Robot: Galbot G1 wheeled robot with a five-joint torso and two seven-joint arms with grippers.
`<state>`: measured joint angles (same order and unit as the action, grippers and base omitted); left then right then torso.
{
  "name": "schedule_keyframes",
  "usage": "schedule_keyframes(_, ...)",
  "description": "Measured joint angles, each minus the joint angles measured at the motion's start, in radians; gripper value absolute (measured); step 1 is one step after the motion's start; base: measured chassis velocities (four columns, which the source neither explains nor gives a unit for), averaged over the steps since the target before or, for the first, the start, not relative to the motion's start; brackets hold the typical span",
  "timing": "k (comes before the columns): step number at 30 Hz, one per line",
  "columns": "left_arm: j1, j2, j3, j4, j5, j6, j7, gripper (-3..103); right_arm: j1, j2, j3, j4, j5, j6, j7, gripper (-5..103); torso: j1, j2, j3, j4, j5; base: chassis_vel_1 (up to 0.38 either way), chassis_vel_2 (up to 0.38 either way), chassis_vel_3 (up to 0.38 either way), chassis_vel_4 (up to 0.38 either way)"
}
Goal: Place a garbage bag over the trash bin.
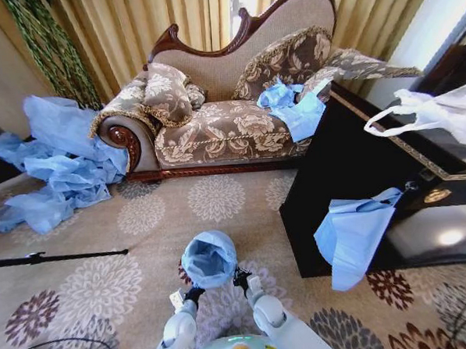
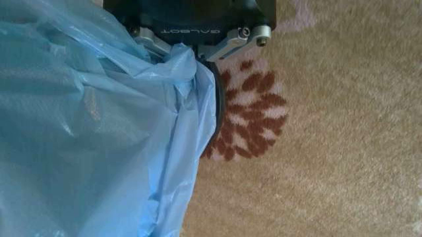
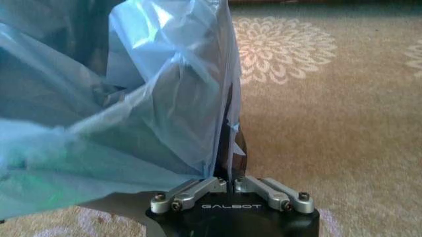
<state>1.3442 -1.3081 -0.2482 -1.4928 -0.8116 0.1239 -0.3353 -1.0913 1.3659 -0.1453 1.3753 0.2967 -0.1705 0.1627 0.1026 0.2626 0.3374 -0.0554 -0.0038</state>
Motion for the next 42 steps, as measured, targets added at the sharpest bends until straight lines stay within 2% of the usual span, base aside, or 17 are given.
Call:
schedule_keyframes(7,-0.023,-0.001,-0.026,0.013,0.0,-0.003,-0.004,0,0.021,0.031,0.008,-0.034,-0.013,0.013,-0.013,0,0.0,0.0,0.0,-0.0001,0.0001,0.0,0.0,0.0,0.0)
schedule_keyframes(15,-0.015,0.0,-0.085,0.019,-0.005,0.018,0.003,0,0.046,0.079,0.078,-0.166,-0.075,0.054,-0.069,0,0.0,0.0,0.0,0.0004,0.0004,0.0,0.0,0.0,0.0)
schedule_keyframes(26,-0.027,-0.007,-0.088,0.041,-0.008,0.026,0.011,0,0.055,0.102,0.099,-0.198,-0.081,0.089,-0.081,0,0.0,0.0,0.0,0.0002,0.0003,0.0,0.0,0.0,0.0)
schedule_keyframes(27,-0.024,-0.007,-0.088,0.034,-0.008,0.027,0.013,0,0.054,0.102,0.098,-0.193,-0.084,0.09,-0.078,-3,0.0,0.0,0.0,0.0002,0.0003,0.0,0.0,0.0,0.0)
schedule_keyframes(29,-0.007,-0.005,-0.09,0.006,-0.009,0.023,0.024,-1,0.047,0.092,0.089,-0.165,-0.085,0.093,-0.06,8,0.0,0.0,0.0,0.0003,0.0003,0.0,0.0,0.0,0.0)
schedule_keyframes(30,-0.007,-0.005,-0.09,0.006,-0.009,0.023,0.024,-1,0.047,0.092,0.089,-0.165,-0.085,0.093,-0.06,8,0.0,0.0,0.0,0.0003,0.0003,0.0,0.0,0.0,0.0)
schedule_keyframes(32,0.016,-0.001,-0.104,-0.033,-0.01,-0.007,0.062,10,0.031,0.065,0.082,-0.123,-0.085,0.098,-0.037,8,0.0,0.0,0.0,0.0003,0.0001,0.0,0.0,0.0,0.0)
schedule_keyframes(33,0.016,-0.001,-0.104,-0.033,-0.01,-0.007,0.062,10,0.031,0.065,0.082,-0.123,-0.085,0.098,-0.037,8,0.0,0.0,0.0,0.0003,0.0001,0.0,0.0,0.0,0.0)
schedule_keyframes(34,0.025,0.0,-0.112,-0.05,-0.01,-0.014,0.08,15,0.023,0.054,0.08,-0.106,-0.084,0.098,-0.032,18,0.0,0.0,0.0,0.0002,0.0002,0.0,0.0,0.0,0.0)
schedule_keyframes(35,0.042,0.001,-0.128,-0.08,-0.01,-0.022,0.108,20,0.008,0.032,0.079,-0.072,-0.078,0.098,-0.023,18,0.0,0.0,0.0,0.0002,0.0003,0.0,0.0,0.0,0.0)
schedule_keyframes(36,0.058,0.004,-0.14,-0.106,-0.009,-0.025,0.123,26,-0.006,0.015,0.079,-0.044,-0.071,0.098,-0.017,29,0.0,0.0,0.0,0.0004,0.0004,0.0,0.0,0.0,0.0)
schedule_keyframes(37,0.058,0.004,-0.14,-0.106,-0.009,-0.025,0.123,26,-0.006,0.015,0.079,-0.044,-0.071,0.098,-0.017,29,0.0,0.0,0.0,0.0004,0.0004,0.0,0.0,0.0,0.0)
schedule_keyframes(38,0.07,0.006,-0.148,-0.126,-0.006,-0.03,0.13,31,-0.019,0.004,0.078,-0.022,-0.068,0.097,-0.013,29,0.0,0.0,0.0,0.0004,0.0006,0.0,0.0,0.0,0.0)
schedule_keyframes(39,0.082,0.006,-0.156,-0.144,0.0,-0.036,0.135,36,-0.033,-0.007,0.079,0.0,-0.065,0.098,-0.009,40,0.0,0.0,0.0,0.0004,0.0005,0.0,0.0,0.0,0.0)
schedule_keyframes(40,0.086,0.006,-0.161,-0.151,0.002,-0.037,0.137,36,-0.039,-0.011,0.079,0.007,-0.065,0.098,-0.008,40,0.0,0.0,0.0,0.0003,0.0004,0.0,0.0,0.0,0.0)
schedule_keyframes(41,0.109,0.004,-0.18,-0.179,0.007,-0.039,0.147,42,-0.059,-0.024,0.08,0.036,-0.062,0.098,-0.006,40,0.0,0.0,0.0,0.0002,0.0003,0.0,0.0,0.0,0.0)
schedule_keyframes(42,0.122,0.003,-0.189,-0.194,0.009,-0.04,0.152,47,-0.071,-0.03,0.079,0.052,-0.061,0.098,-0.006,51,0.0,0.0,0.0,0.0001,0.0005,0.0,0.0,0.0,0.0)
